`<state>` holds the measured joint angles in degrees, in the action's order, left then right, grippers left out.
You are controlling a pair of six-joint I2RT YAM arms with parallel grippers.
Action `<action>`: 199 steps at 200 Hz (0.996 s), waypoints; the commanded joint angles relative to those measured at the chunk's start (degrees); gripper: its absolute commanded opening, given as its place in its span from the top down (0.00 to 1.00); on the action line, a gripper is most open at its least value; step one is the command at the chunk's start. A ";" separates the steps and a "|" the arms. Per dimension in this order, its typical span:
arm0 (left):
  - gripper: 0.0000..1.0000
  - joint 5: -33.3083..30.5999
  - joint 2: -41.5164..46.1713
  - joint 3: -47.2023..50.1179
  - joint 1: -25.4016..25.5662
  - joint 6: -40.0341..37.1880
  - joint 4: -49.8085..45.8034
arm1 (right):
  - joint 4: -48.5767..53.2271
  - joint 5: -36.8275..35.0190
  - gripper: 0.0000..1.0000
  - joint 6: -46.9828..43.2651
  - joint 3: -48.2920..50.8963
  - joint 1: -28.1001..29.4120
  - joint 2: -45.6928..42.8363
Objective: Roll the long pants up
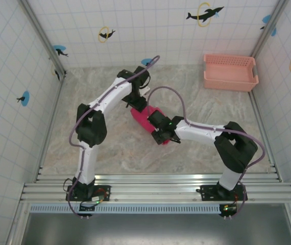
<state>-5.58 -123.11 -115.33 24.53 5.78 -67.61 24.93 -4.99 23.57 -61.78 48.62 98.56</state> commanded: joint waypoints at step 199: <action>0.02 23.06 8.16 30.30 -0.45 16.74 24.06 | -70.61 50.05 0.58 45.36 24.69 -13.28 16.66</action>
<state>4.78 -112.36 -91.15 24.25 16.58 -48.86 -44.05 45.50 64.66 -38.89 34.24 109.75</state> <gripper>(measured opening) 0.975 0.419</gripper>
